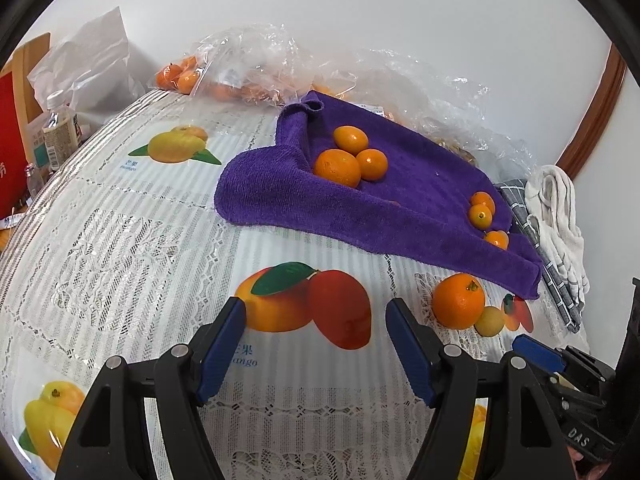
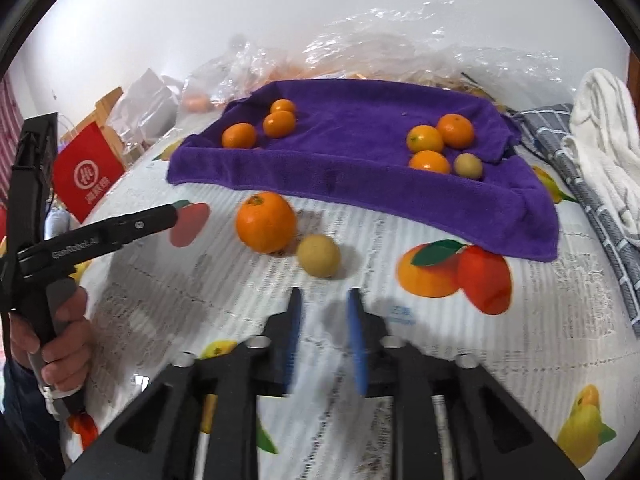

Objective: Organize fruits
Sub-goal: 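Move both open grippers toward the orange and yellow-green fruit on the sheet, then grasp the yellow-green fruit with the right gripper while the left gripper grasps the orange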

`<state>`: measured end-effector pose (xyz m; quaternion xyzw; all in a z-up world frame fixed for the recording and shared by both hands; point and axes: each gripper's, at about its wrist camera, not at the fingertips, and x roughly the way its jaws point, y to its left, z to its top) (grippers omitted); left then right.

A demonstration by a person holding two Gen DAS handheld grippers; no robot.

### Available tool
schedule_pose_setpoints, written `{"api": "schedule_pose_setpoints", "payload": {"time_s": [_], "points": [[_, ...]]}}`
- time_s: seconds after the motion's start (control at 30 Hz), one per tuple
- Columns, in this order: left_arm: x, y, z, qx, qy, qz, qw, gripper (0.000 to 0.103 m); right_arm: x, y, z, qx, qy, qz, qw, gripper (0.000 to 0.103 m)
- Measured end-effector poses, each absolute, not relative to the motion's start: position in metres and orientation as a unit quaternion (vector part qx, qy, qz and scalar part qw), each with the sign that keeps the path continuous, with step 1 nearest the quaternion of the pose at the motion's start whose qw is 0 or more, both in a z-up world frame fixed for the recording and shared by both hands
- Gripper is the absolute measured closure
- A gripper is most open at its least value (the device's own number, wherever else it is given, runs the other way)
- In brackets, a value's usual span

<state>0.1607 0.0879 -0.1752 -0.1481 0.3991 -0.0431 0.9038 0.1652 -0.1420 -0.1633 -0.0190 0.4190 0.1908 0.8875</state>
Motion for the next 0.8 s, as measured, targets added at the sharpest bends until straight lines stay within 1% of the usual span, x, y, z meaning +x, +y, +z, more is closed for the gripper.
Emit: {"api": "schedule_pose_setpoints", "payload": {"time_s": [0.1,0.2,0.33,0.43,0.47,0.63,0.8], "points": [[0.161,0.088,-0.175,-0.148,0.399,-0.043,0.904,0.033,0.169,-0.132,-0.164,-0.034,0.412,0.186,0.891,0.066],[0.16,0.088,-0.175,-0.148,0.399,-0.043,0.904,0.032,0.18,-0.127,-0.166,-0.033,0.416,0.178,0.891,0.066],[0.159,0.09,-0.174,-0.148,0.396,-0.035,0.906,0.032,0.194,-0.12,-0.174,-0.058,0.429,0.158,0.888,0.066],[0.159,0.09,-0.174,-0.147,0.395,-0.034,0.906,0.033,0.196,-0.118,-0.177,-0.064,0.428,0.155,0.888,0.07],[0.159,0.09,-0.174,-0.146,0.395,-0.034,0.906,0.033,0.195,-0.118,-0.177,-0.066,0.426,0.154,0.889,0.076],[0.16,0.088,-0.175,-0.136,0.399,-0.034,0.906,0.033,0.191,-0.124,-0.174,-0.058,0.422,0.152,0.892,0.076],[0.161,0.088,-0.175,-0.131,0.403,-0.036,0.905,0.032,0.181,-0.146,-0.162,-0.056,0.4,0.13,0.905,0.076]]}}
